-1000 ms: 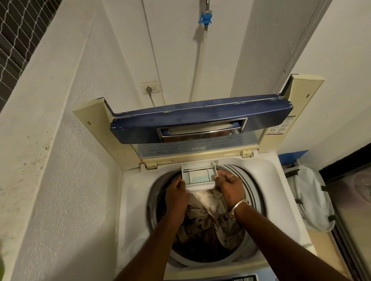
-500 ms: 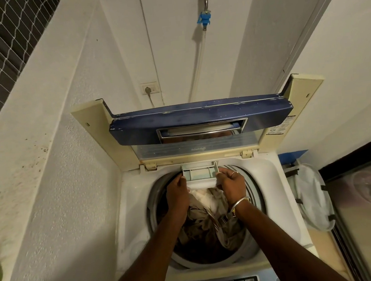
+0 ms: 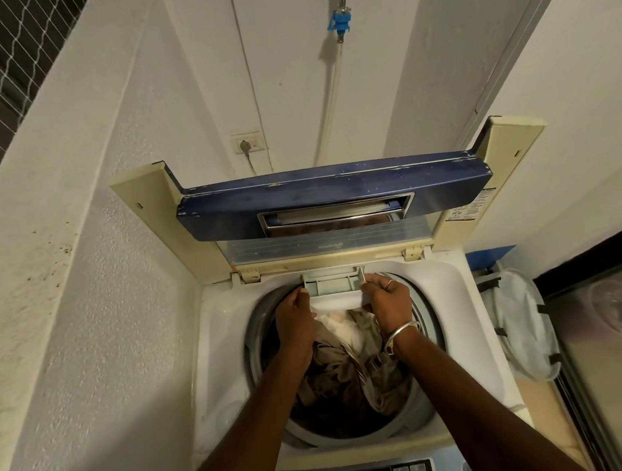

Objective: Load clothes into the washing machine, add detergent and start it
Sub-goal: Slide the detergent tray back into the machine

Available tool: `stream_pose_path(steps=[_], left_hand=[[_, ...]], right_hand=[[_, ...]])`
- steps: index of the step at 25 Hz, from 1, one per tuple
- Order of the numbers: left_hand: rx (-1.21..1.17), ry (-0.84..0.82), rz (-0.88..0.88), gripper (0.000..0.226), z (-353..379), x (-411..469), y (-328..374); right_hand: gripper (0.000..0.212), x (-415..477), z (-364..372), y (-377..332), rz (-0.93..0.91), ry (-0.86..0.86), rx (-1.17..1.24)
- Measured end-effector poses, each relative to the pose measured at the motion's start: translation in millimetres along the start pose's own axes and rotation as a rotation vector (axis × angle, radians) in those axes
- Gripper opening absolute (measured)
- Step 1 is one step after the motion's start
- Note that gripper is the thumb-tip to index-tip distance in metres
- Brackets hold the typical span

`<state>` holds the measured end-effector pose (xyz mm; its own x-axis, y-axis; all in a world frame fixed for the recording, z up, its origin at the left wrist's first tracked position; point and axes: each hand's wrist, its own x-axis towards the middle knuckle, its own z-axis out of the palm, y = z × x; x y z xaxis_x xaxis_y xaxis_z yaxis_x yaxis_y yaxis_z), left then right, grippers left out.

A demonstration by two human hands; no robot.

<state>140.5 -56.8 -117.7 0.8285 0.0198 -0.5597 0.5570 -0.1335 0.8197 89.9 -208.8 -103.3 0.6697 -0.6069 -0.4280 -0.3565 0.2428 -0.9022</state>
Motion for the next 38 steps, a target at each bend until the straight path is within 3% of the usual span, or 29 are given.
stream_pose_path(steps=[10,24,28,33,36,38], left_hand=[[-0.047,-0.071,0.025,0.037,-7.8,-9.2,-4.2],[-0.093,-0.097,0.045,0.04,-7.9,-6.3,-15.3],[-0.092,-0.094,0.028,0.04,-6.0,-5.5,-13.4],[-0.025,-0.085,0.056,0.039,-1.8,-6.8,-12.7],[0.022,-0.065,0.097,0.039,0.4,-4.1,-16.9],[0.055,-0.055,0.1,0.041,1.2,-1.7,-18.1]], right_hand=[[0.02,0.8,-3.6,12.3,0.125,0.019,0.154],[0.035,8.7,-8.8,22.8,0.102,-0.087,0.156],[0.038,9.5,-10.6,26.3,0.054,-0.116,0.067],[0.026,7.3,-9.9,24.8,-0.08,-0.124,-0.028],[0.032,5.5,-6.4,21.5,-0.104,-0.092,-0.059],[0.019,8.4,-5.4,23.6,-0.143,-0.067,-0.092]])
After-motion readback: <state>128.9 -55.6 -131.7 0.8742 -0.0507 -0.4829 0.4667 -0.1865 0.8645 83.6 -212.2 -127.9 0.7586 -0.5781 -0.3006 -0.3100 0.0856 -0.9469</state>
